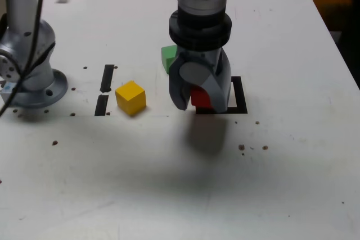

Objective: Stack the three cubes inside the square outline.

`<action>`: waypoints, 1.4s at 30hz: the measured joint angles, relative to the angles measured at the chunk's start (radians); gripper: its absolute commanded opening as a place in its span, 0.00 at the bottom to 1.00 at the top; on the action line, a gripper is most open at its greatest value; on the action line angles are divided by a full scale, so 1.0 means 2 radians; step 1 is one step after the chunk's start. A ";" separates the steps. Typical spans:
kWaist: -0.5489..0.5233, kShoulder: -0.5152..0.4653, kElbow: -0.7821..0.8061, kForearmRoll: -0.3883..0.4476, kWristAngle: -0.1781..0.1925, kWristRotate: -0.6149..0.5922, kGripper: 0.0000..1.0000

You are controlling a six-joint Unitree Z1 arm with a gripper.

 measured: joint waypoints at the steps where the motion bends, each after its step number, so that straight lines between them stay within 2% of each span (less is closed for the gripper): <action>1: 0.005 0.000 -0.004 0.004 -0.002 -0.011 0.33; 7: 0.036 0.000 -0.025 0.011 -0.002 -0.043 0.33; 14: 0.047 0.020 -0.036 0.009 0.013 -0.043 0.33; 19: 0.047 0.045 -0.051 0.007 0.014 -0.039 0.34; 31: 0.047 0.051 -0.048 0.008 0.012 -0.034 0.36; 42: 0.047 0.057 -0.045 -0.004 0.012 -0.025 0.44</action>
